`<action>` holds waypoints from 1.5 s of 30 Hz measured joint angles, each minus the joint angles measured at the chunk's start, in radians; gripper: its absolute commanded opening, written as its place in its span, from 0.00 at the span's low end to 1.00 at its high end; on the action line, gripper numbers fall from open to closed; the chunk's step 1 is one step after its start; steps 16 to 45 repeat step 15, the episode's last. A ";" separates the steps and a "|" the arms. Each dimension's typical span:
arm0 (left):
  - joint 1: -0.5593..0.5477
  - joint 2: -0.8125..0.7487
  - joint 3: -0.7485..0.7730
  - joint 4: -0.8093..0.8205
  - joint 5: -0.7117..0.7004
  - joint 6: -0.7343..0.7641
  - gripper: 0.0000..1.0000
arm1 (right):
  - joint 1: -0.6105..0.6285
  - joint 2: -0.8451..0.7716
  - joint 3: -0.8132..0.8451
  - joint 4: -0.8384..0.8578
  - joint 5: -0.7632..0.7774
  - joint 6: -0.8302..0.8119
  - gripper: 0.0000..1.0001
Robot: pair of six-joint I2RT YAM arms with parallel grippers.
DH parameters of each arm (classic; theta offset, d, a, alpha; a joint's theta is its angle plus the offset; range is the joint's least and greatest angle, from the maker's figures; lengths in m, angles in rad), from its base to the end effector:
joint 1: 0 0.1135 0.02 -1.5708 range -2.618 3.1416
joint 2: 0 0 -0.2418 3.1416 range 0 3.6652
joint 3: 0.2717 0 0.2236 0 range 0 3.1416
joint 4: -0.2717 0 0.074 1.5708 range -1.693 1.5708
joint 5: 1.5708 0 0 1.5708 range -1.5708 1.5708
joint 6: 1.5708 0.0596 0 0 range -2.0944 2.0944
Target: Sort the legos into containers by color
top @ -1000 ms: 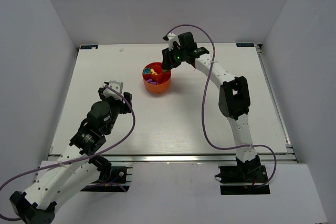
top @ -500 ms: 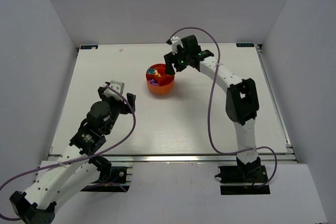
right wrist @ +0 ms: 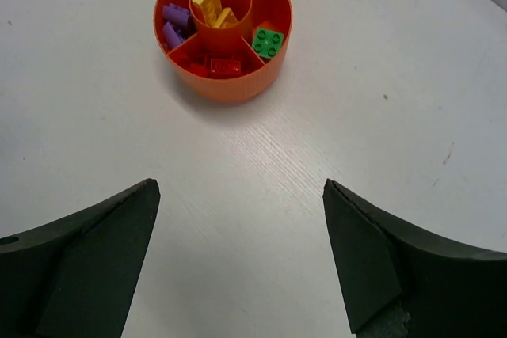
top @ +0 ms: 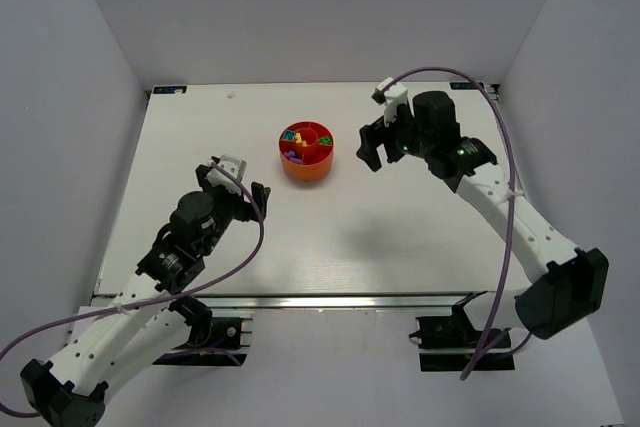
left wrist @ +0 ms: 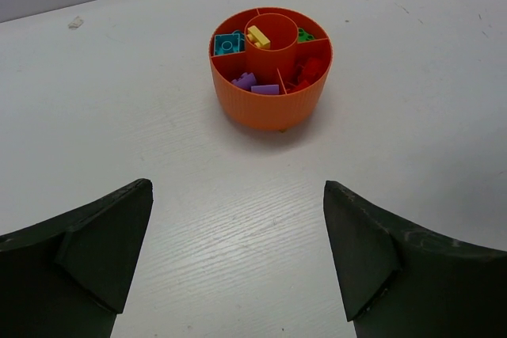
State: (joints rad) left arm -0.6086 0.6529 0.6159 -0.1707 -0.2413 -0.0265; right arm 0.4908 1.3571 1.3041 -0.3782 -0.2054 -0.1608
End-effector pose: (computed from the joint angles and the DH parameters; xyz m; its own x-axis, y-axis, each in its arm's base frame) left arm 0.1513 -0.0880 0.2852 -0.1787 0.0932 -0.9795 0.3587 0.9332 0.0233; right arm 0.2652 0.1555 0.3430 -0.2638 -0.3187 -0.9104 -0.6758 0.7345 -0.0613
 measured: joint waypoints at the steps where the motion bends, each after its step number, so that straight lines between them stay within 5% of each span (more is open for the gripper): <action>1: 0.000 0.002 -0.001 -0.001 0.010 0.000 0.98 | 0.000 -0.023 -0.021 0.001 0.011 0.003 0.89; 15: -0.002 0.160 -0.001 -0.009 0.170 -0.008 0.98 | -0.028 -0.637 -0.450 -0.092 0.201 0.041 0.90; 45: -0.002 0.160 -0.001 -0.009 0.170 -0.008 0.98 | -0.028 -0.637 -0.450 -0.092 0.201 0.041 0.90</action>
